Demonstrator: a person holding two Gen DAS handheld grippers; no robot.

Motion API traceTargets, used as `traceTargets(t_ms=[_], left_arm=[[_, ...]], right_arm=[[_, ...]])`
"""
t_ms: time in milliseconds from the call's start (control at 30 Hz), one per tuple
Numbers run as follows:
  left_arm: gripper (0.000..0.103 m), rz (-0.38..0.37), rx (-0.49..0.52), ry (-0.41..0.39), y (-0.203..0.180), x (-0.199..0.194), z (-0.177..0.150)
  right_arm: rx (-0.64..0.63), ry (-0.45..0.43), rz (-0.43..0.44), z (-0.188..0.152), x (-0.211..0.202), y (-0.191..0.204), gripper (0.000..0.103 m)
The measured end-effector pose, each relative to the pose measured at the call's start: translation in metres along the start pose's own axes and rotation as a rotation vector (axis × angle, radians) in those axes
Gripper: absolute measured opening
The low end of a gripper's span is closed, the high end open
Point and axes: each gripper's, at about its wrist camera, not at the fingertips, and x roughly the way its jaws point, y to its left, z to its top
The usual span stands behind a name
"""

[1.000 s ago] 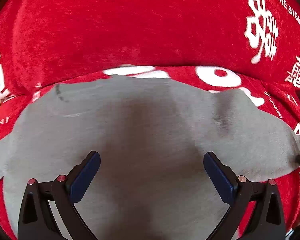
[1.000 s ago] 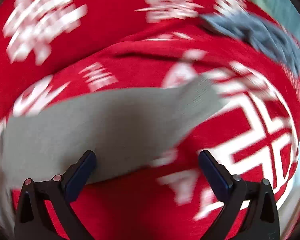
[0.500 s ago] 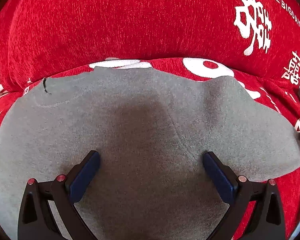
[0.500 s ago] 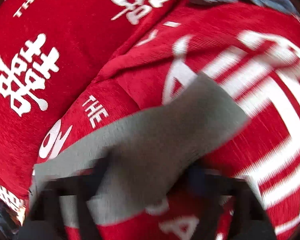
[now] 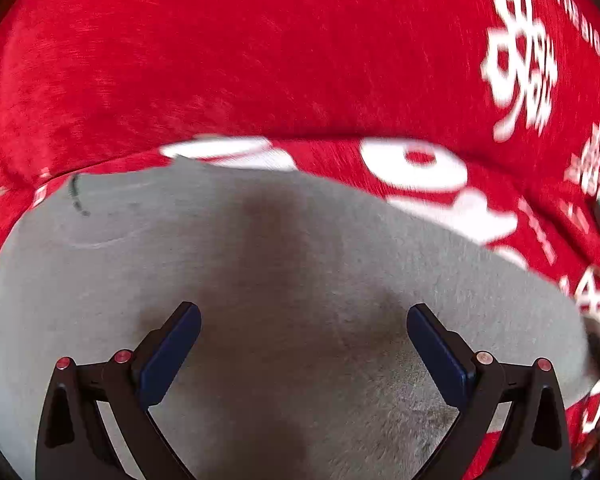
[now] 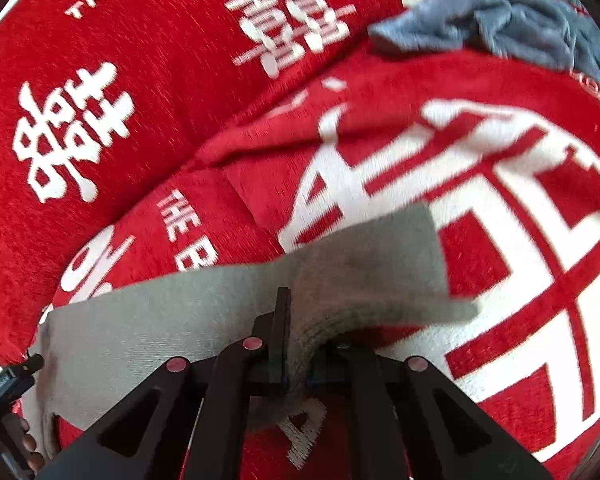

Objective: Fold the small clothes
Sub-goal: 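Grasp the sweater sleeve cuff with the right gripper and lift it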

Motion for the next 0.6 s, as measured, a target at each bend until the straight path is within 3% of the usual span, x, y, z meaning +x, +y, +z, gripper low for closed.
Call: traceTargets(t_ms=[33, 67, 100, 167, 233, 267, 333, 400, 433, 500, 533, 600], left_arm=[[0.103, 0.013, 0.024, 0.025, -0.003, 0.007, -0.002], [0.103, 0.039, 0.056, 0.026, -0.008, 0.012, -0.005], [0.103, 0.049, 0.072, -0.022, -0.010, 0.006, -0.008], [0.103, 0.035, 0.071, -0.023, -0.008, 0.000, -0.008], [0.103, -0.018, 0.007, -0.043, 0.003, -0.009, -0.005], [0.103, -0.010, -0.028, -0.052, 0.010, -0.010, -0.002], [0.103, 0.044, -0.061, -0.031, 0.020, -0.005, 0.006], [0.103, 0.064, -0.099, 0.024, 0.029, 0.009, 0.012], [0.103, 0.064, -0.106, 0.059, 0.029, 0.015, 0.012], [0.103, 0.113, -0.033, 0.029, 0.016, 0.009, 0.004], [0.103, 0.107, -0.006, 0.034, 0.009, 0.005, -0.002], [0.103, 0.068, 0.007, 0.033, 0.003, -0.009, -0.025]], right_arm=[[0.012, 0.008, -0.004, 0.001, 0.001, -0.002, 0.017], [0.016, 0.021, -0.008, 0.001, 0.003, -0.002, 0.042], [0.019, 0.033, -0.004, 0.001, 0.005, -0.004, 0.068], [0.022, 0.021, 0.039, -0.001, 0.003, -0.005, 0.074], [0.019, 0.006, 0.027, -0.005, 0.000, -0.004, 0.074], [0.018, 0.006, 0.032, -0.006, 0.002, -0.003, 0.074], [0.006, 0.002, 0.028, -0.007, 0.004, 0.001, 0.070], [-0.009, 0.019, 0.036, -0.007, 0.010, 0.005, 0.046], [-0.015, 0.035, 0.052, -0.007, 0.012, 0.006, 0.041], [-0.021, 0.026, 0.062, -0.007, 0.011, 0.008, 0.029], [-0.026, 0.022, 0.058, -0.007, 0.010, 0.009, 0.025], [-0.053, 0.002, 0.026, -0.007, 0.003, 0.016, 0.008]])
